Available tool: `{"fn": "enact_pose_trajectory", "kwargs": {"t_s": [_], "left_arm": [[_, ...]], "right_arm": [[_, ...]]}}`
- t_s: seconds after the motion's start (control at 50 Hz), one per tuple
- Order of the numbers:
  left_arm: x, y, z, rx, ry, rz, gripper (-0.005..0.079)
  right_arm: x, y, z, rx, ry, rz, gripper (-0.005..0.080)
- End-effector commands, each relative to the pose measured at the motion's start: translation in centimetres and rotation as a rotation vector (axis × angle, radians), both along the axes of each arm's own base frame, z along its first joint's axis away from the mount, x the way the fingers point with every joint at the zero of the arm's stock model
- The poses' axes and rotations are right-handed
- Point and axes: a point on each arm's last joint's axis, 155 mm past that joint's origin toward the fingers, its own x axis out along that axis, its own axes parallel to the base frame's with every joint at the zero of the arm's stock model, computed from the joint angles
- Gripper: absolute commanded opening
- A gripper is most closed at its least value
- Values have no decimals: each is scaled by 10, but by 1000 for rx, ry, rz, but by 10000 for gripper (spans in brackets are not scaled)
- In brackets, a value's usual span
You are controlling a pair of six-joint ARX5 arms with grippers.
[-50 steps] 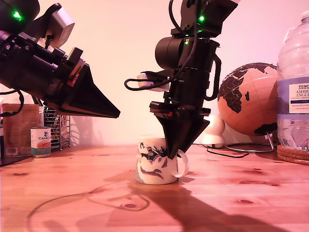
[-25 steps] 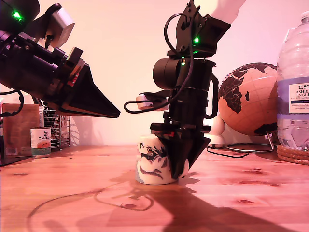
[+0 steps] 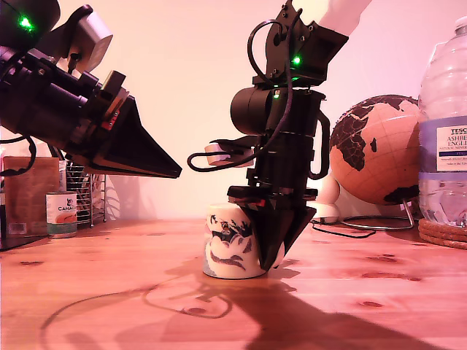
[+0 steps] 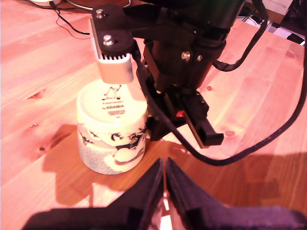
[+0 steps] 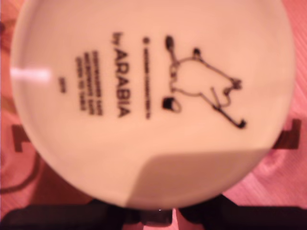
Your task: Lift the coffee cup and remove the coffee capsule that is hidden under it
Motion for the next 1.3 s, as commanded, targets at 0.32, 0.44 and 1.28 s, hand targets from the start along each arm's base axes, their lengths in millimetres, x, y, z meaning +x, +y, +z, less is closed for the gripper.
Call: {"fn": "enact_pose_trajectory", "kwargs": {"t_s": [0.32,0.44,1.28], "left_arm": [[-1,-2,1,-6,1,-5,-8],[0,-2,1,-6,1,-4,-8],[0,-1,0,-4,-1,-2,-8]], "right_arm": [[2,9,10,3,-38,13,-13],[3,10,16,13,-53,15,-13],[9,17,57,84,-127,-2,-13]]}}
